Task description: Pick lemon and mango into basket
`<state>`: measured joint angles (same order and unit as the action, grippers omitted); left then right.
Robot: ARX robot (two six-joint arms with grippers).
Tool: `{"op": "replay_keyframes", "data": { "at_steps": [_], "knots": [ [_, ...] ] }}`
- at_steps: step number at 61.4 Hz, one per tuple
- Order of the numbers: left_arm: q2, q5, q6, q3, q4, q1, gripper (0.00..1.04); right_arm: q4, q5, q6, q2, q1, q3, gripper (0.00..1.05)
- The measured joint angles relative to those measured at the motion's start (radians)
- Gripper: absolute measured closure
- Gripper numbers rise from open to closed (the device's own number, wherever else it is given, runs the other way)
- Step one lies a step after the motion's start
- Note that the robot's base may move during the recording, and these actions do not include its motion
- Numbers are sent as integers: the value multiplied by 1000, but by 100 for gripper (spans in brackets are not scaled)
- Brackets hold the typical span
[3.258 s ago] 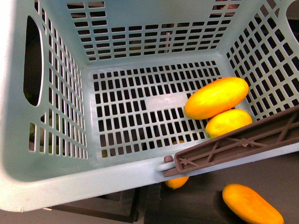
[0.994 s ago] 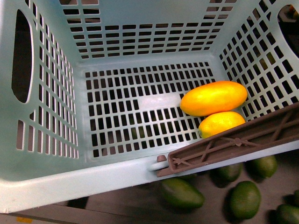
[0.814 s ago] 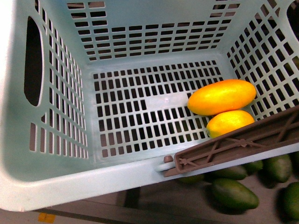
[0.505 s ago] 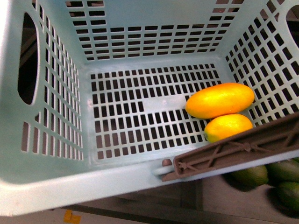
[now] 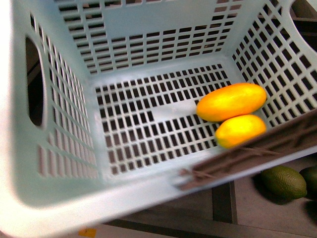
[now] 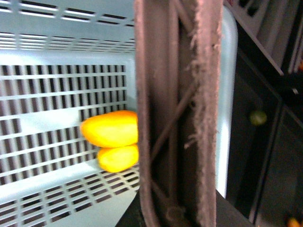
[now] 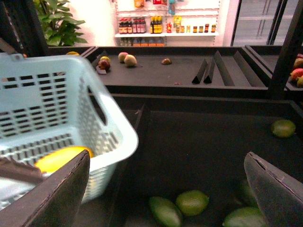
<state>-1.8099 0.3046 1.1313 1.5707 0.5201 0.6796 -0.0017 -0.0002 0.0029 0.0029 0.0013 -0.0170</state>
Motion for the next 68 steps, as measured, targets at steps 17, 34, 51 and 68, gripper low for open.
{"op": "replay_keyframes", "data": {
  "at_steps": [17, 34, 51, 68],
  "knots": [
    [-312, -2, 107, 356, -2, -196, 100, 0, 0, 0, 0, 0, 0, 9],
    [-564, -99, 364, 609, -12, -244, 100, 0, 0, 0, 0, 0, 0, 9],
    [-626, -80, 396, 525, -111, -296, 100, 0, 0, 0, 0, 0, 0, 9],
    [-489, -69, 470, 218, -236, -300, 100, 0, 0, 0, 0, 0, 0, 9]
  ]
}}
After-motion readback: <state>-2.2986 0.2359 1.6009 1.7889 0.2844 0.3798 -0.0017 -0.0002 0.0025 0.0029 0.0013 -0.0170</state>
